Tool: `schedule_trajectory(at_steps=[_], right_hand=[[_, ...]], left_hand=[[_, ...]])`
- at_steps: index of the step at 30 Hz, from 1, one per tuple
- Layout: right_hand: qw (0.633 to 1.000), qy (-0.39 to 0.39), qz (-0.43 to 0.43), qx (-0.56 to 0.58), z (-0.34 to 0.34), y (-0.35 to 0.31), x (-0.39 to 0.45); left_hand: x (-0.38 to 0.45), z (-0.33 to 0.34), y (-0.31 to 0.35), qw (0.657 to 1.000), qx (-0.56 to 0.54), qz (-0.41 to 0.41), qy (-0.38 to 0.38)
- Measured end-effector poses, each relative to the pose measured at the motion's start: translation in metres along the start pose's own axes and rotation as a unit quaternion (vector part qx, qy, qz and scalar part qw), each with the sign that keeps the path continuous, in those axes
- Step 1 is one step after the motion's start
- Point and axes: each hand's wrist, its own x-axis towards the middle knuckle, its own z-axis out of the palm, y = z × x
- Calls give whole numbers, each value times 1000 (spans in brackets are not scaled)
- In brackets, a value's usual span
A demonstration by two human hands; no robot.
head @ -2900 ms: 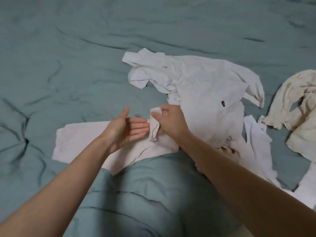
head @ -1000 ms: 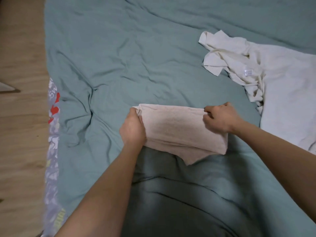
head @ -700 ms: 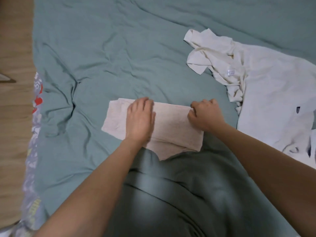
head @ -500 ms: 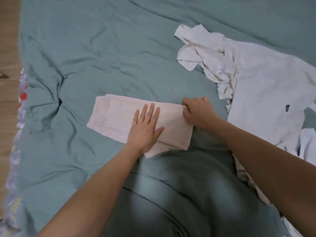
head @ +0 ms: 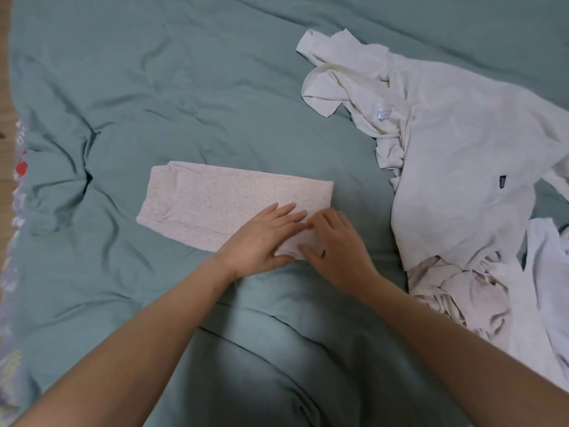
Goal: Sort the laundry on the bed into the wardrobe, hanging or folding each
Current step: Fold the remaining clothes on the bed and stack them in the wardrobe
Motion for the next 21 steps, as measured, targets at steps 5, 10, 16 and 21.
schedule_trajectory(at_steps=[5,10,16,21], right_hand=[[998,-13,51,17,9,-1,-6],[979,-5,159,127,-2,3,16],[976,-33,212,38,2,-17,18],[981,16,193,10,12,-15,14]], left_hand=[[0,-15,-10,999,-32,-10,-28],[14,-27,-10,994,-81,-71,17],[28,-37,-9,972,-185,-145,8],[25,-40,-6,969,-194,-149,-25]])
